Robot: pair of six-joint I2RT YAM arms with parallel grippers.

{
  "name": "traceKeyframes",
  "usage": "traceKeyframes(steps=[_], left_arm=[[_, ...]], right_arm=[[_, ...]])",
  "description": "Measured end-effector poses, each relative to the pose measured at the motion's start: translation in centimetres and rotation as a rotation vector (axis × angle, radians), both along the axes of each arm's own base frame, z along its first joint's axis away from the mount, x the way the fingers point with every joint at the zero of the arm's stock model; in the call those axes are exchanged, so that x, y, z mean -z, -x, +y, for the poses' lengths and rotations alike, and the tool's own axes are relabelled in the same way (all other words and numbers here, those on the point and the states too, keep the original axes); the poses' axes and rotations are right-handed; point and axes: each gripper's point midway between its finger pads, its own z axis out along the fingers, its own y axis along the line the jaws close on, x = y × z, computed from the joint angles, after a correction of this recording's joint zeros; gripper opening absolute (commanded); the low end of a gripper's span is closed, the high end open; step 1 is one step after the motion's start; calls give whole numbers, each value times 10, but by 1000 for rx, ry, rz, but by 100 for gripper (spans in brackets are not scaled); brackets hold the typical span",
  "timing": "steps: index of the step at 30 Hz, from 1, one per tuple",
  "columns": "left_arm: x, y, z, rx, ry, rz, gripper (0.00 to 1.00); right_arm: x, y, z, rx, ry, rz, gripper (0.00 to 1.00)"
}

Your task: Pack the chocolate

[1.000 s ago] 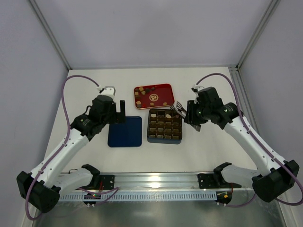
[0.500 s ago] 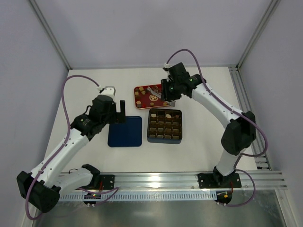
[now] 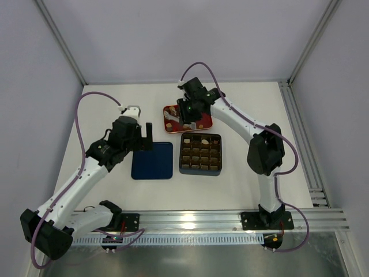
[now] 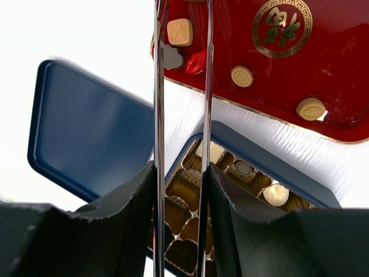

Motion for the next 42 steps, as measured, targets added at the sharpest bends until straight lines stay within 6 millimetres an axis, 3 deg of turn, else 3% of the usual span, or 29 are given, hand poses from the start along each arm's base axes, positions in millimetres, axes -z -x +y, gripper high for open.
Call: traceKeyframes(steps=[15, 42], left_arm=[[0, 0, 0, 0, 0, 0, 100], [0, 0, 0, 2, 1, 1, 100]], right_arm=[[21, -4, 2, 2, 27, 31, 41], [22, -1, 3, -11, 22, 42, 41]])
